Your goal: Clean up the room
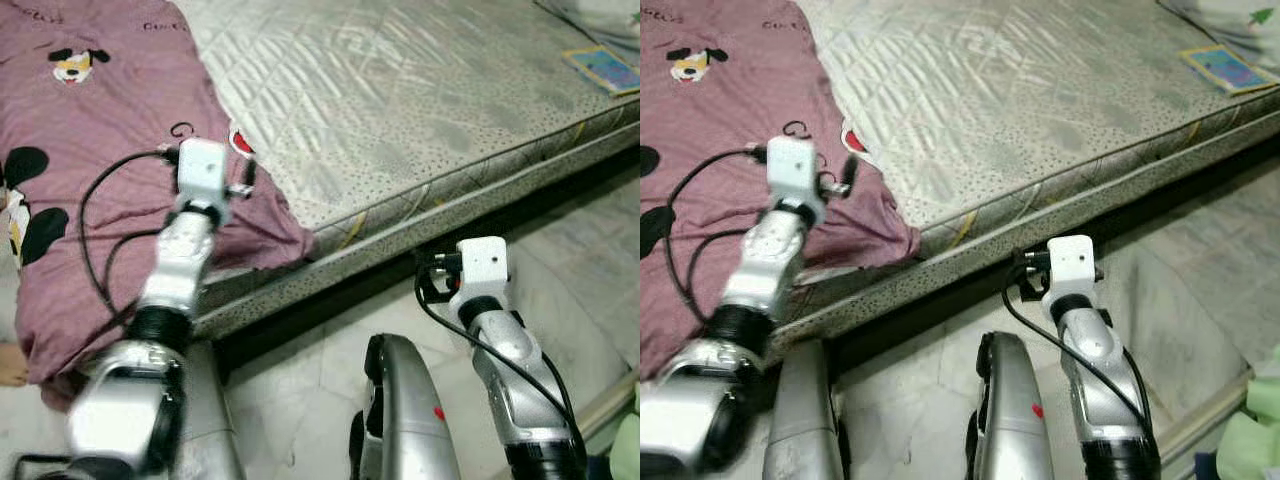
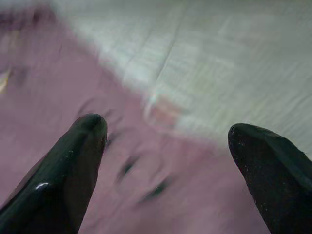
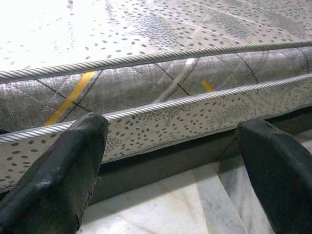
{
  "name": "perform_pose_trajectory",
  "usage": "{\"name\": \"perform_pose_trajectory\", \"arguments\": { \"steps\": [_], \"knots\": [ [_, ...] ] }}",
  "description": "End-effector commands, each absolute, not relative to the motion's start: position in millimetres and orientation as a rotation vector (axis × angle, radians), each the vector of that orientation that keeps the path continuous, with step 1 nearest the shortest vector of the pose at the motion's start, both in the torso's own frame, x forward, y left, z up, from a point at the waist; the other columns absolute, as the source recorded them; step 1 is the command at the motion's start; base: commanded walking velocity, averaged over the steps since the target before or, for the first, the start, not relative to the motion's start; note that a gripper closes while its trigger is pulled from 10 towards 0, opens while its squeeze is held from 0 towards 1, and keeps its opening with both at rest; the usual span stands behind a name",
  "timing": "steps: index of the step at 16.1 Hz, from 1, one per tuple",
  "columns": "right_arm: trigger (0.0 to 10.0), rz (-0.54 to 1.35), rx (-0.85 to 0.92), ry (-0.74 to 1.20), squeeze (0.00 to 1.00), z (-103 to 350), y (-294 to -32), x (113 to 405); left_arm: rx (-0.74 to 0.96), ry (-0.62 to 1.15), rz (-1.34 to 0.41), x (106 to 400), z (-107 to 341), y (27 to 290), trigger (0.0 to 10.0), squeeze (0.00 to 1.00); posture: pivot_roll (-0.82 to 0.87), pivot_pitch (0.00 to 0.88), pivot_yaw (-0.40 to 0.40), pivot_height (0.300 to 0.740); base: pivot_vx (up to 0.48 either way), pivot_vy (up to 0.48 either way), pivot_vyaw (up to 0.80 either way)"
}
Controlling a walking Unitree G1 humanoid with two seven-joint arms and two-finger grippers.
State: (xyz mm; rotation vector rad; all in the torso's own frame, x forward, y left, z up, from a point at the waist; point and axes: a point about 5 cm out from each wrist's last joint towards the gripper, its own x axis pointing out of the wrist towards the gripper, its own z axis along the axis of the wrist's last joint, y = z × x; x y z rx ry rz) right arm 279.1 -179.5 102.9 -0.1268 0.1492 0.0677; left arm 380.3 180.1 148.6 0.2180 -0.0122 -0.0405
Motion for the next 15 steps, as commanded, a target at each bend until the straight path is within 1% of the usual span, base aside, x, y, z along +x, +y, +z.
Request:
{"name": "perform_pose_trajectory", "arguments": {
  "steps": [1, 2, 3, 4, 6, 8, 10, 11, 13, 15],
  "knots": [
    [10.0, 0.038, -0.140, 0.161, 0.00, 102, -187, 274, 0.233, 0.058, 0.022, 381, 142, 196, 10.0, 0.00, -0.07, 0.107, -0.041, 0.520, 0.000, 0.000, 0.00],
    [10.0, 0.032, -0.141, 0.165, 0.00, 102, -190, 272, 0.248, 0.112, 0.050, 380, 136, 204, 10.0, 0.00, -0.09, 0.116, -0.037, 0.520, 0.000, 0.000, 0.00],
    [10.0, 0.022, -0.147, 0.172, 0.00, 102, -195, 267, 0.249, 0.227, 0.120, 376, 121, 220, 10.0, 0.00, -0.11, 0.121, -0.034, 0.520, 0.000, 0.000, 0.00],
    [10.0, 0.010, -0.156, 0.176, 0.00, 103, -200, 264, 0.248, 0.311, 0.140, 369, 107, 228, 10.0, 0.00, -0.12, 0.126, -0.033, 0.520, 0.000, 0.000, 0.00],
    [10.0, -0.002, -0.164, 0.178, 0.00, 105, -205, 262, 0.257, 0.380, 0.116, 364, 95, 229, 10.0, 0.00, -0.14, 0.130, -0.034, 0.520, 0.000, 0.000, 0.00],
    [10.0, -0.007, -0.177, 0.183, 0.00, 105, -209, 260, 0.298, 0.457, 0.008, 360, 81, 215, 10.0, 0.00, -0.14, 0.132, -0.038, 0.520, 0.000, 0.000, 0.00],
    [10.0, -0.006, -0.180, 0.183, 0.00, 106, -210, 260, 0.330, 0.503, -0.112, 359, 70, 192, 10.0, 0.00, -0.14, 0.130, -0.037, 0.520, 0.000, 0.000, 0.00],
    [10.0, -0.006, -0.180, 0.182, 0.00, 106, -209, 261, 0.343, 0.512, -0.183, 358, 66, 176, 10.0, 0.00, -0.14, 0.128, -0.036, 0.520, 0.000, 0.000, 0.00],
    [10.0, -0.002, -0.173, 0.178, 0.00, 107, -206, 265, 0.384, 0.519, -0.387, 351, 54, 128, 10.0, 0.00, -0.13, 0.124, -0.033, 0.520, 0.000, 0.000, 0.00],
    [10.0, 0.001, -0.169, 0.177, 0.00, 107, -203, 266, 0.412, 0.514, -0.499, 342, 45, 104, 10.0, 0.00, -0.12, 0.118, -0.032, 0.520, 0.000, 0.000, 0.00]
  ]
}}
